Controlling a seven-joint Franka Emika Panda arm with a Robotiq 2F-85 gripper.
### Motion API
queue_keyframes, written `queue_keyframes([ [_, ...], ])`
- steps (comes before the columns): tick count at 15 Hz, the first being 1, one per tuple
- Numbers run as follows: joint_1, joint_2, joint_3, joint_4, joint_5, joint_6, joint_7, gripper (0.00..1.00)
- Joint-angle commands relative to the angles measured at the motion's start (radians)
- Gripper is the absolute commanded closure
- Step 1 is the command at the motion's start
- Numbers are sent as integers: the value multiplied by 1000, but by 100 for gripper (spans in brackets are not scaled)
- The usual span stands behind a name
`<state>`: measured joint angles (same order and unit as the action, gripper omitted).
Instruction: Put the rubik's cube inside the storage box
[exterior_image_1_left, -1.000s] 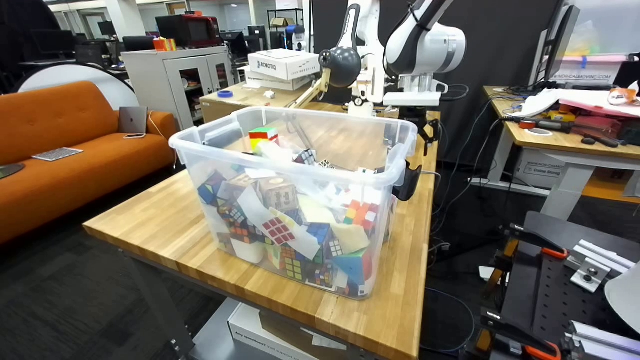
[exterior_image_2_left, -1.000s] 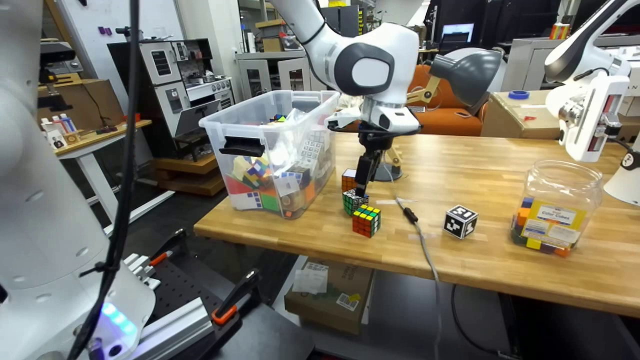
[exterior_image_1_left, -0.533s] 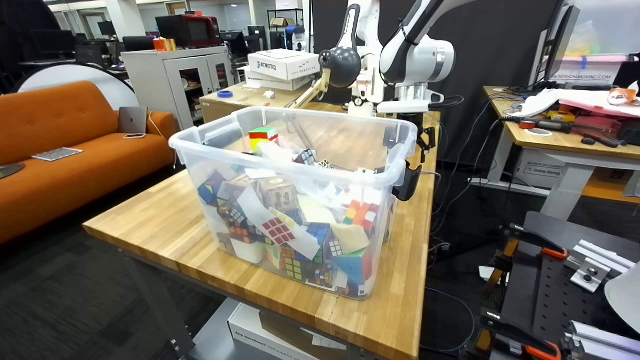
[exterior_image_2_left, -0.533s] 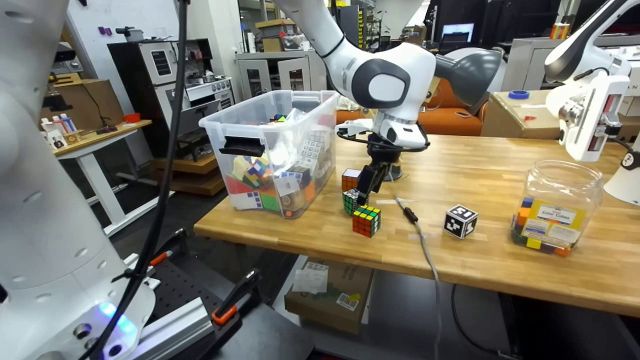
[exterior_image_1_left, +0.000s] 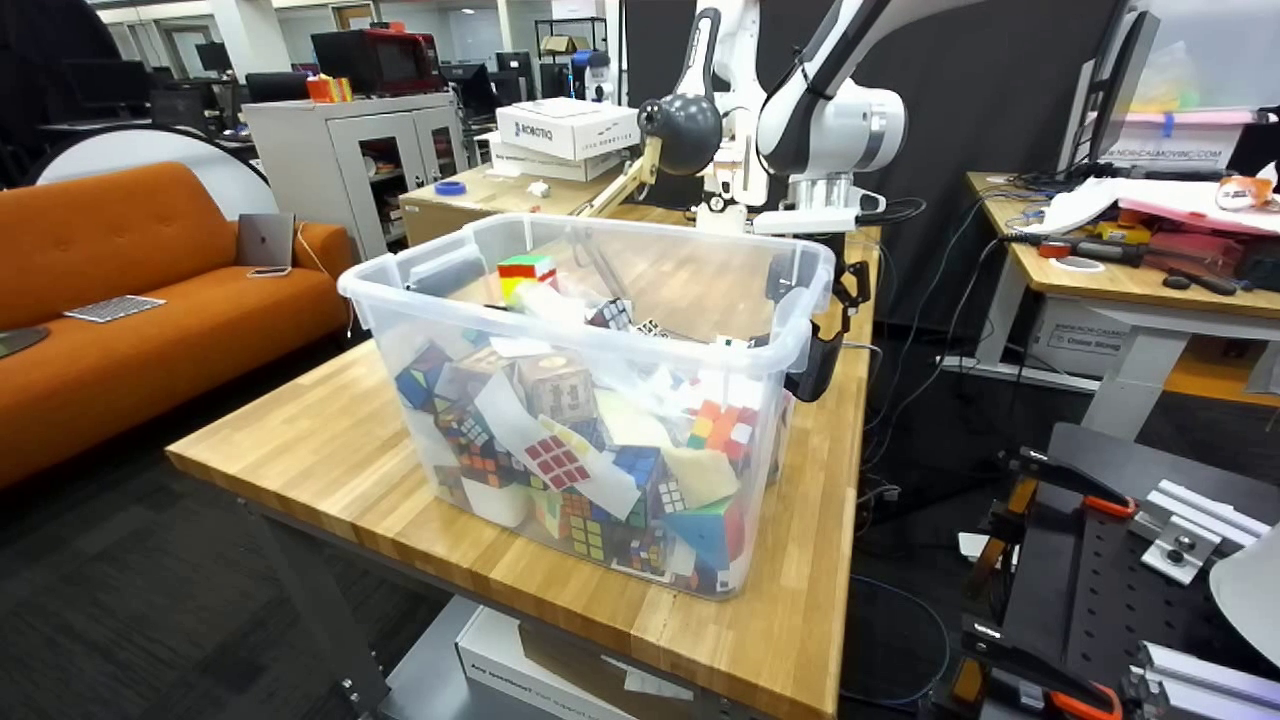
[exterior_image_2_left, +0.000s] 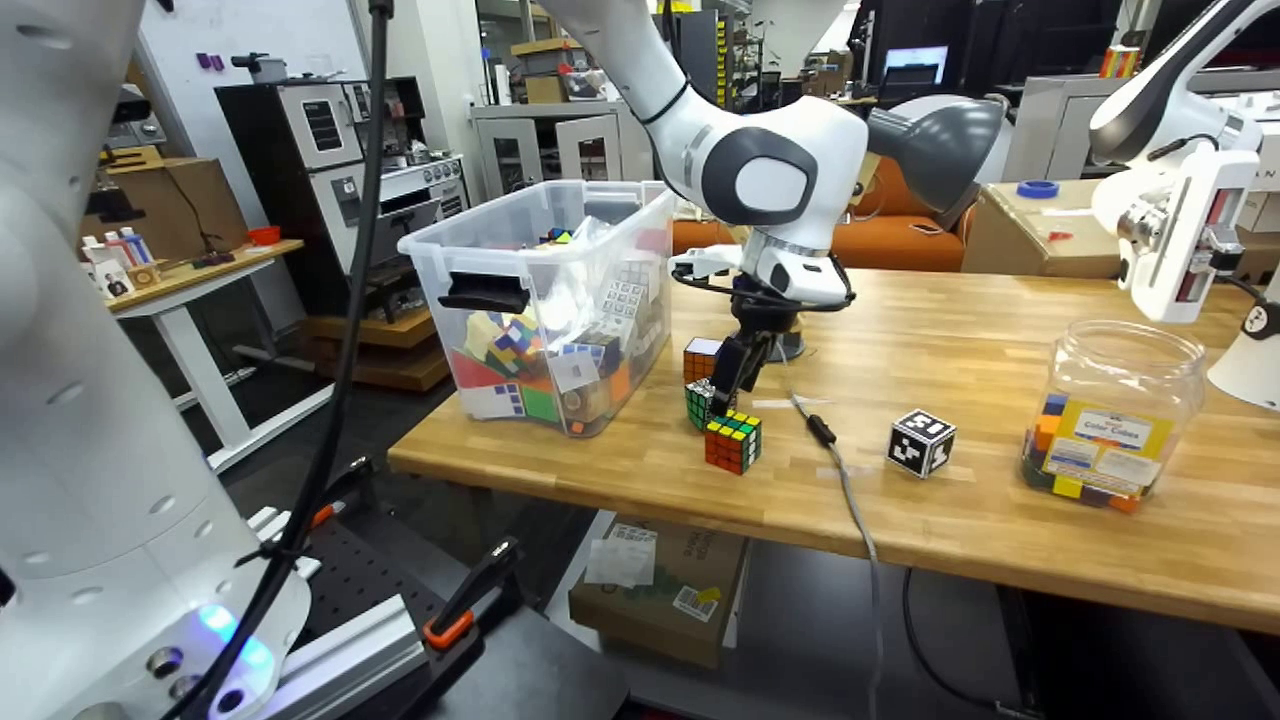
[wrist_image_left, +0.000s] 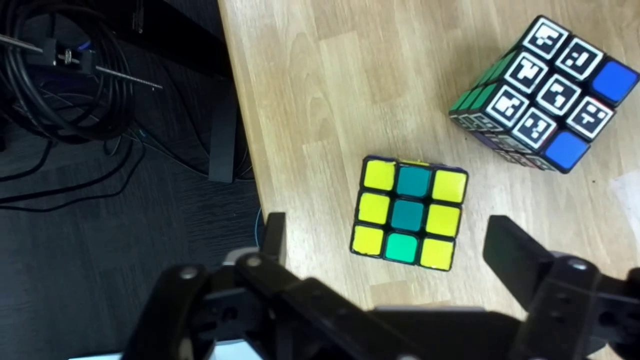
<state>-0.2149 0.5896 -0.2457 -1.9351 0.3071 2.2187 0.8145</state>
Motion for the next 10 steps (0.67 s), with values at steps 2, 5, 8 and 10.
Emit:
queue_keyframes([
  [2,-6,69,14,62,4,-22,-12,0],
  [5,1,122,12,106,-8,-29,-5,0],
  [8,5,168,7,155,-21,-39,-2,0],
  [10,2,191,9,181,-19,-47,-3,0],
])
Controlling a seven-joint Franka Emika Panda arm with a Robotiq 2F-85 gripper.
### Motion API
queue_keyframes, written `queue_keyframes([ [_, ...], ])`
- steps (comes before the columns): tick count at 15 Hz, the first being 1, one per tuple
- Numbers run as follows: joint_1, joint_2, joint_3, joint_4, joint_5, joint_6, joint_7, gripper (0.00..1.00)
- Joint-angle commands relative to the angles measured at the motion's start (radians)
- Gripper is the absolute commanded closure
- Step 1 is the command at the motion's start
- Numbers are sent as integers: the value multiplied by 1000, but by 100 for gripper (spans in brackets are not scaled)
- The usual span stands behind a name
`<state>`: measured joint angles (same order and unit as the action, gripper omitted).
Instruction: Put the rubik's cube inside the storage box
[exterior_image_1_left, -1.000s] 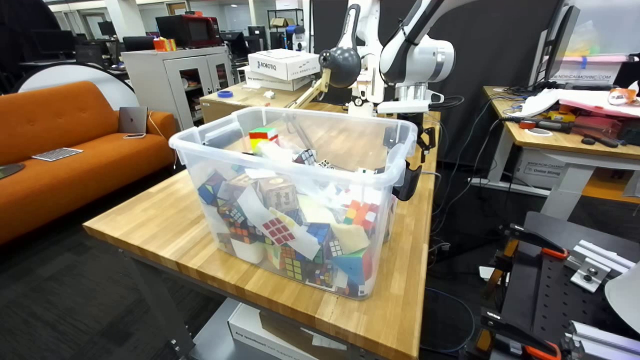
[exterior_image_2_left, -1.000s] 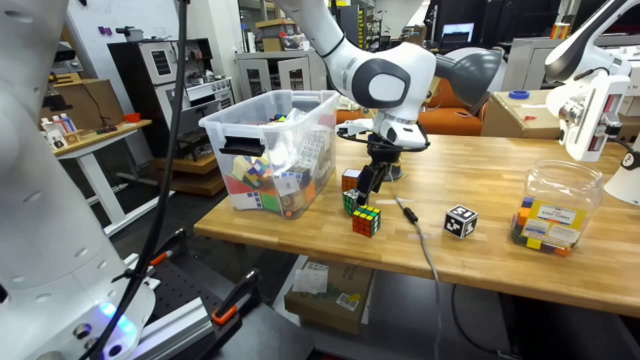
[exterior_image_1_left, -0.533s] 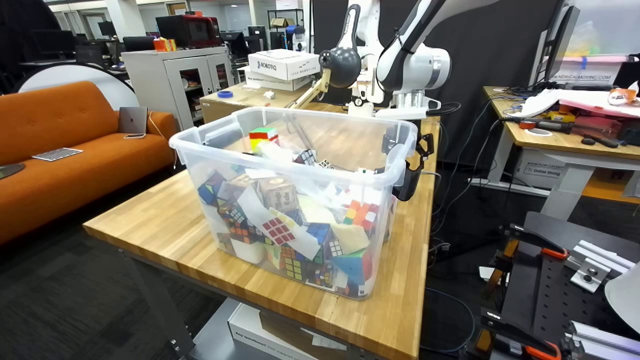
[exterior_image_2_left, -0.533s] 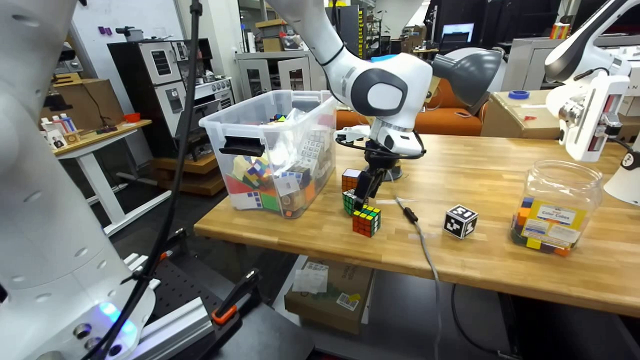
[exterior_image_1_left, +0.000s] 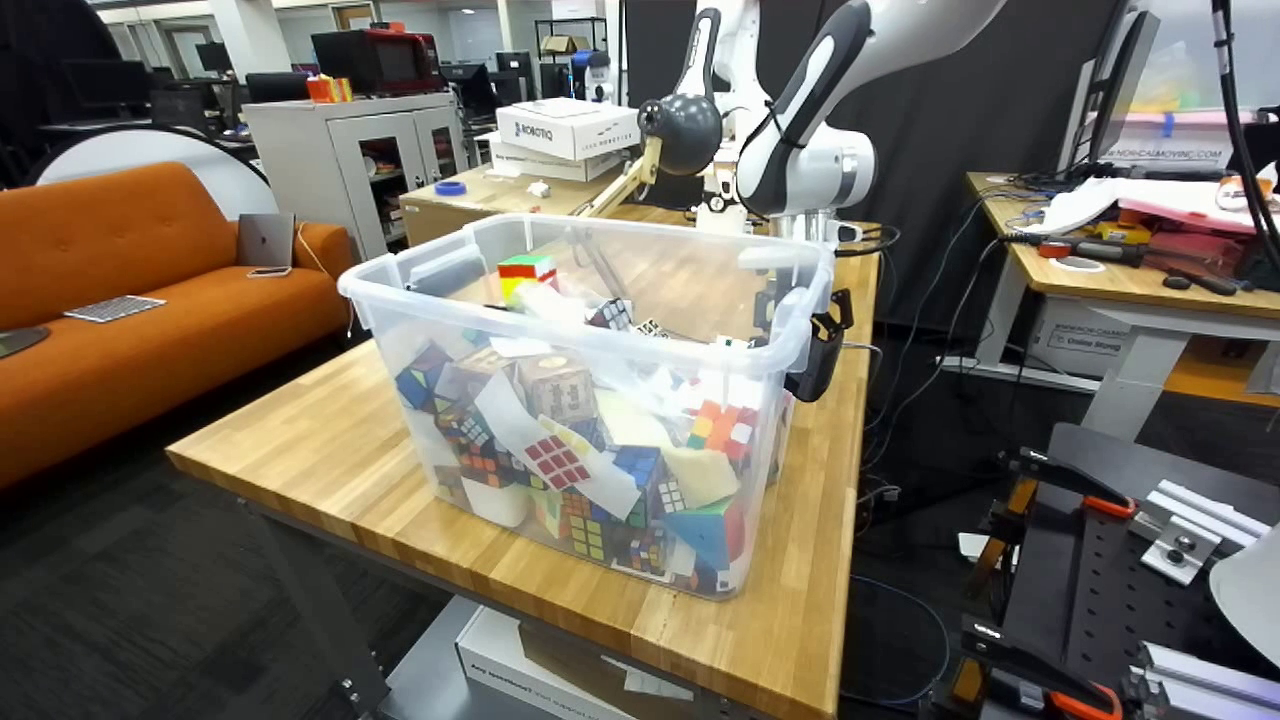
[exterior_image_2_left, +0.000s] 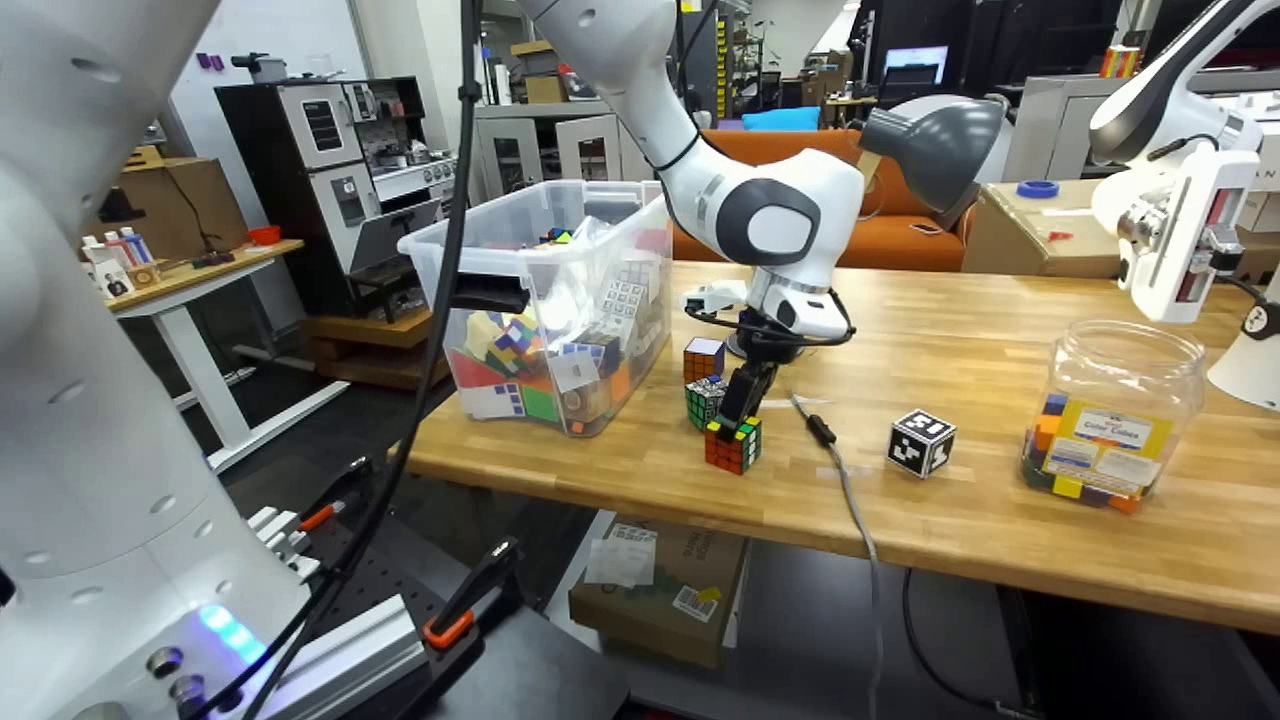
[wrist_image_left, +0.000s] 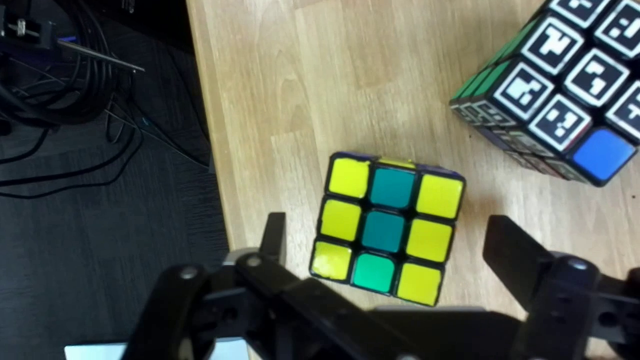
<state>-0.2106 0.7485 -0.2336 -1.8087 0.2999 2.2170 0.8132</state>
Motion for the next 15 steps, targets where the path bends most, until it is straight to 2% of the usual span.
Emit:
queue_keyframes([
  [1,-2,43,-3,62,-13,-46,-1,0],
  [6,-10,90,-8,92,-9,-72,1,0],
  [7,-14,96,-8,97,-6,-79,-1,25],
  [8,-17,99,-8,99,-3,-83,-3,26],
  [13,-20,99,-14,122,-4,-104,-1,62],
  [15,-21,86,-15,119,-2,-104,-6,62],
])
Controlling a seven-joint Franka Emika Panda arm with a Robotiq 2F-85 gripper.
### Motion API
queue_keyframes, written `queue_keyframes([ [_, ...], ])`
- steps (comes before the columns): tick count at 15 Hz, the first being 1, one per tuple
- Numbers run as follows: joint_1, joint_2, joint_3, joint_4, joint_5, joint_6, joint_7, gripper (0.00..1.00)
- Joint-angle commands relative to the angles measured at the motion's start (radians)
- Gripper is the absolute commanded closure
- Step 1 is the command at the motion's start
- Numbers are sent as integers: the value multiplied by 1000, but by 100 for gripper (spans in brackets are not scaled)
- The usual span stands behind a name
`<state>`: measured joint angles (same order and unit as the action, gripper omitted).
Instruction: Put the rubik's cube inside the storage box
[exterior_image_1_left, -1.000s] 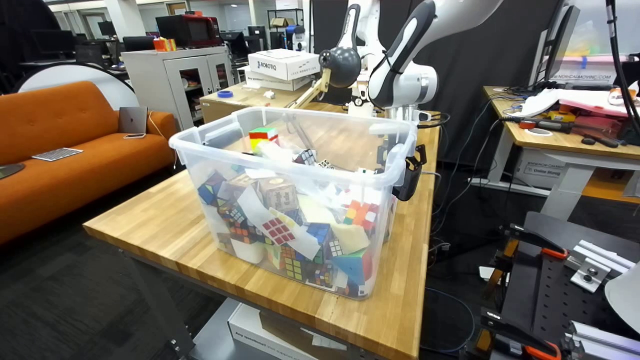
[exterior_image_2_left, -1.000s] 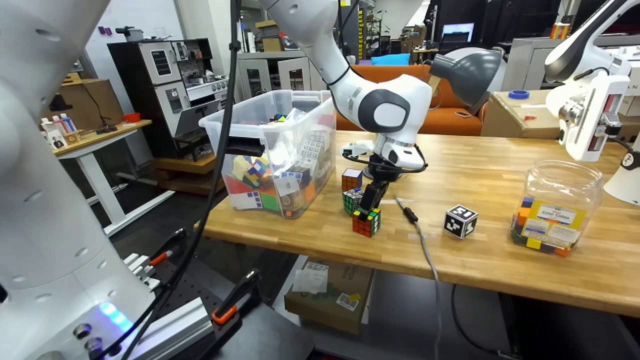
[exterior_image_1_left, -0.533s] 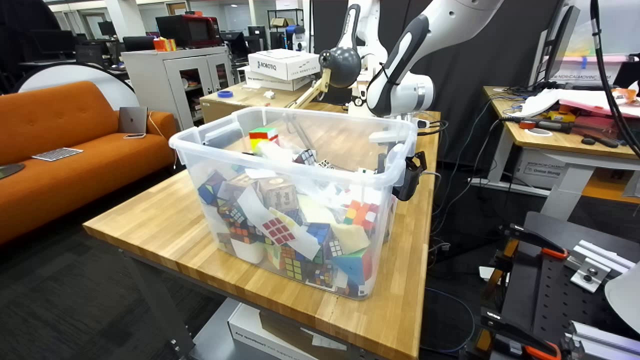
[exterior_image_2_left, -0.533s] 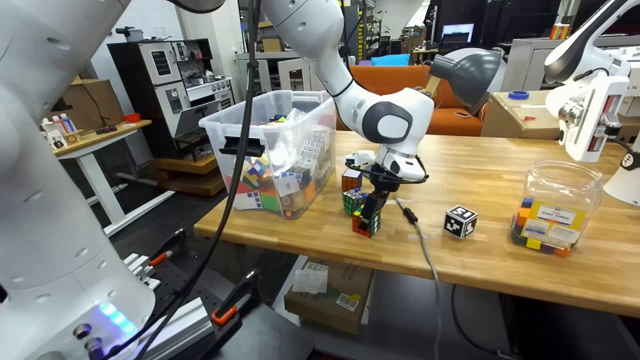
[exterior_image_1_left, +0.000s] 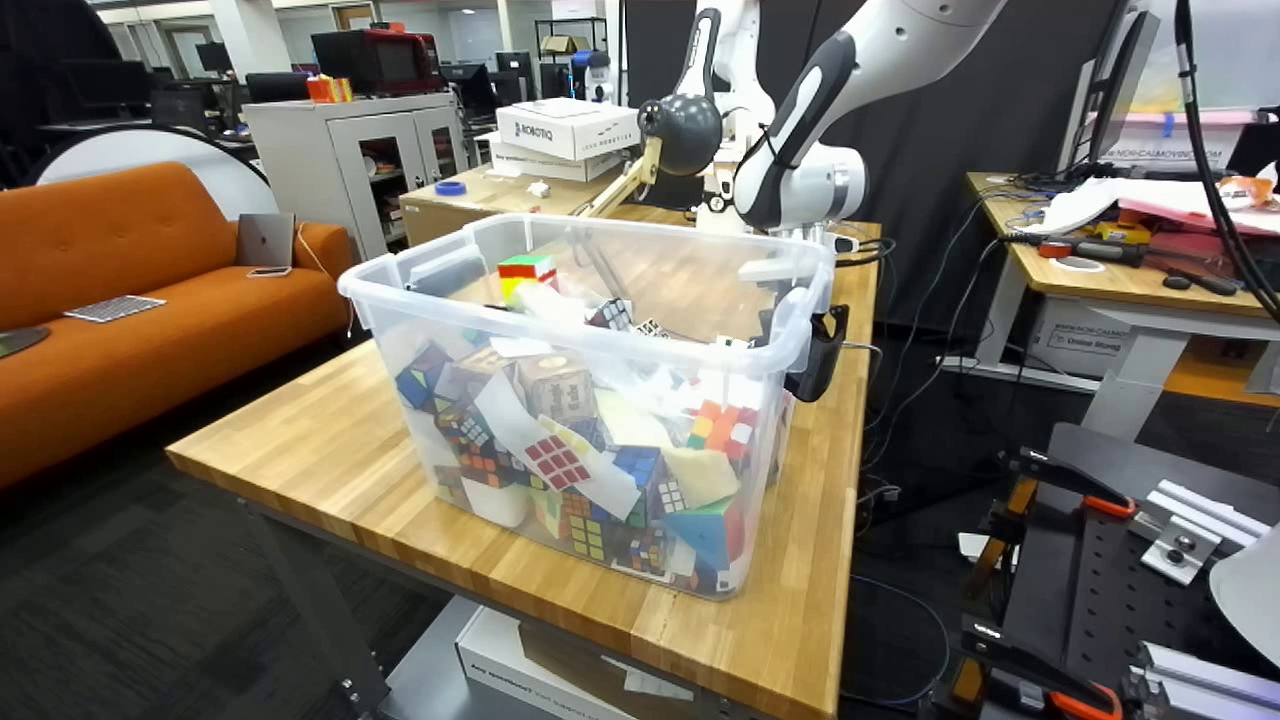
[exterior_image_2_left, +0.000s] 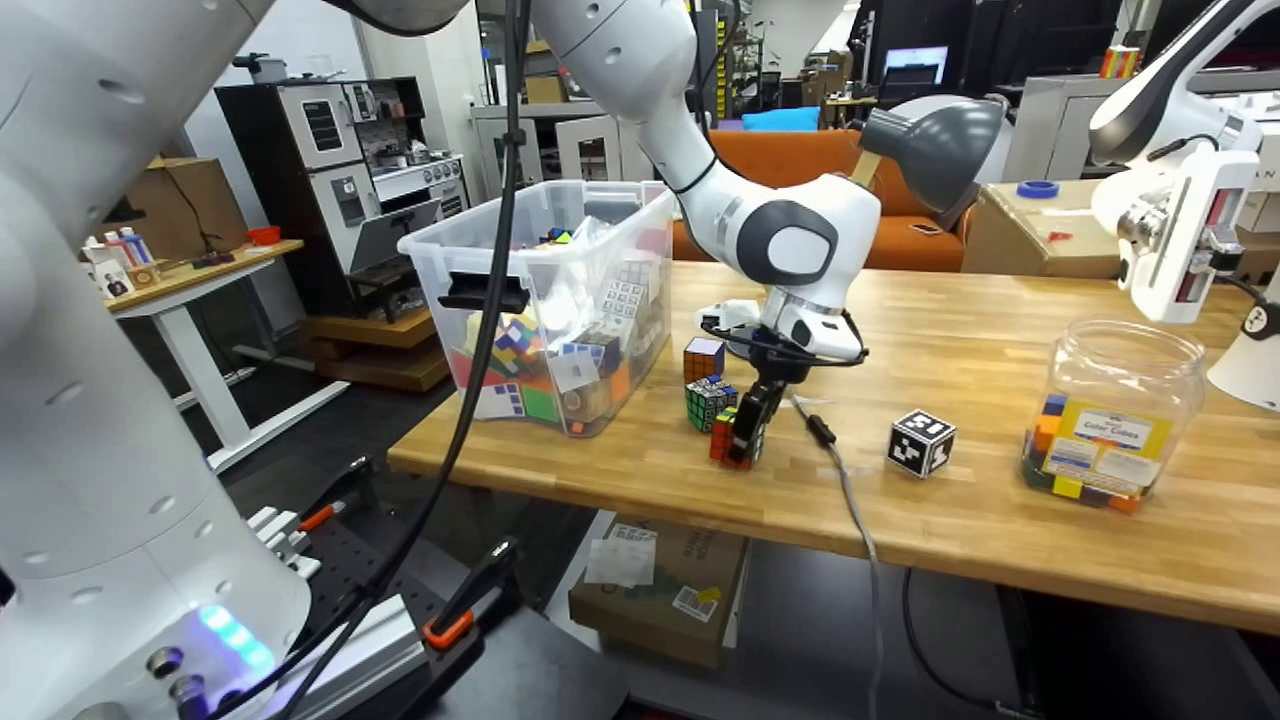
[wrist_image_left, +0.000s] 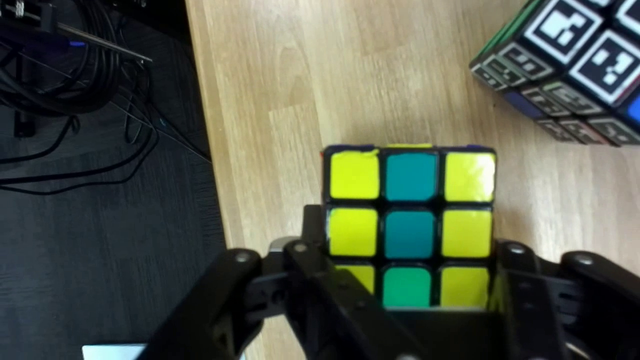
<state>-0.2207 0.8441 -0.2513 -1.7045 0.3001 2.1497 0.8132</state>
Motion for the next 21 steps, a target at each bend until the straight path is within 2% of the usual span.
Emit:
queue_keyframes([
  [1,-12,-22,4,9,1,-32,-13,62],
  [6,-31,-153,1,-40,42,1,-11,62],
  [9,-39,-273,-7,-92,70,32,1,62],
  [11,-22,-375,-11,-160,68,93,-1,62],
  [16,43,-636,29,-356,50,213,-40,62],
  [21,98,-864,96,-506,65,231,-116,62],
])
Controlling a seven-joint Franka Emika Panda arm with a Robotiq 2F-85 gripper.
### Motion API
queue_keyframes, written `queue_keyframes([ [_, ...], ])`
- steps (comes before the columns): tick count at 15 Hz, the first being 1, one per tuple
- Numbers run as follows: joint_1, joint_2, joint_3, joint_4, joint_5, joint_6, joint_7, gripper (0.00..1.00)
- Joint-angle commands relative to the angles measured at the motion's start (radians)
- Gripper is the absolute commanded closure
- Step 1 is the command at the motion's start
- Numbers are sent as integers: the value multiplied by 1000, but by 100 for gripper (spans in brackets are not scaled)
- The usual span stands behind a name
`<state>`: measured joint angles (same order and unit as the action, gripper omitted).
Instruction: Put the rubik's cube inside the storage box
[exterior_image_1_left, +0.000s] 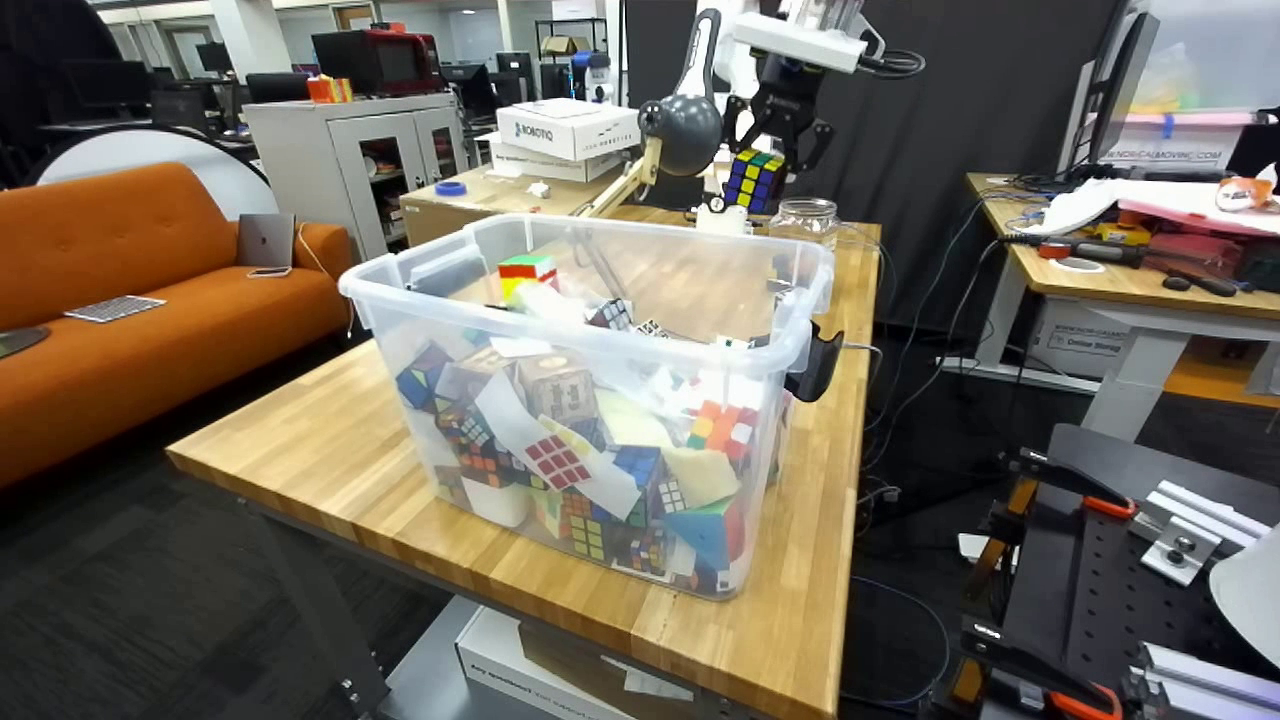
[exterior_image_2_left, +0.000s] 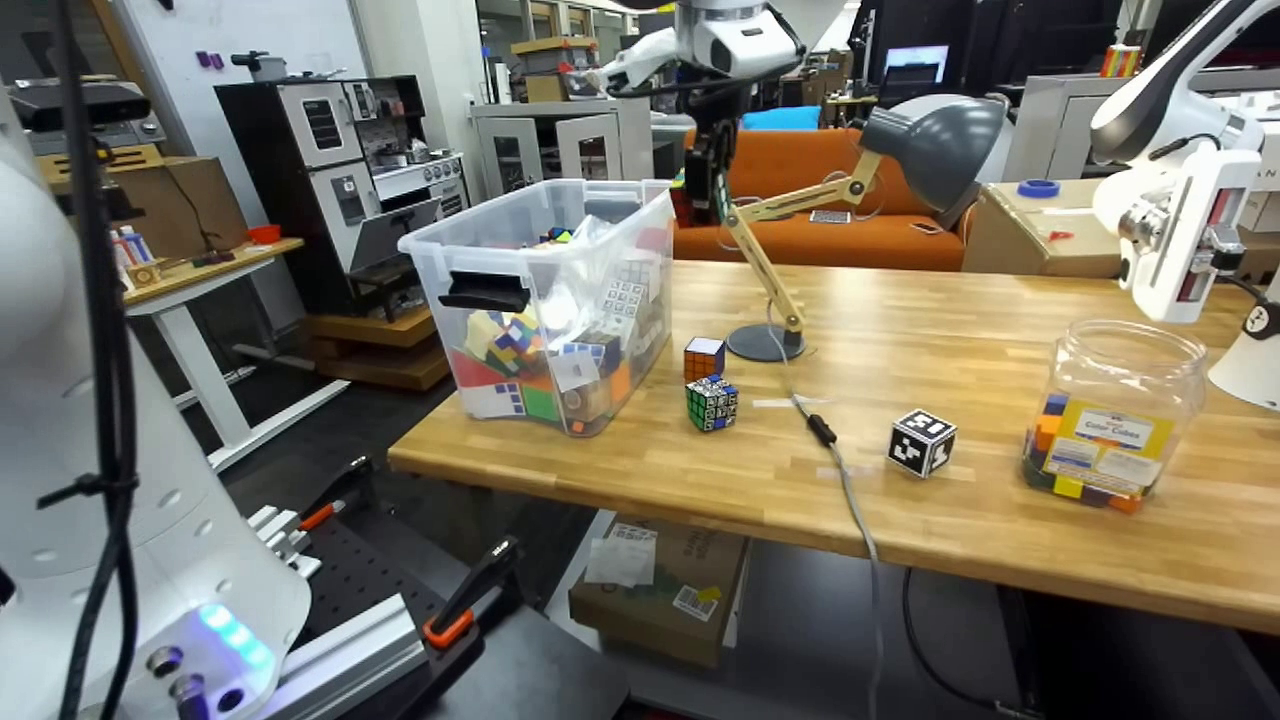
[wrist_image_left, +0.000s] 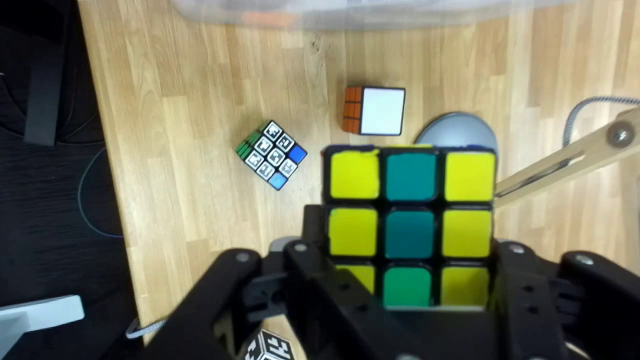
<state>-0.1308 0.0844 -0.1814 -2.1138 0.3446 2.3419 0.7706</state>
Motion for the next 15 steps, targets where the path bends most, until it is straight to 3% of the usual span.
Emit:
queue_keyframes([
  [1,17,-135,39,-116,22,25,-92,62],
  [9,111,-277,123,-269,110,-120,-395,62],
  [12,126,-264,126,-274,124,-208,-494,62],
  [15,110,-214,118,-268,113,-208,-508,62],
])
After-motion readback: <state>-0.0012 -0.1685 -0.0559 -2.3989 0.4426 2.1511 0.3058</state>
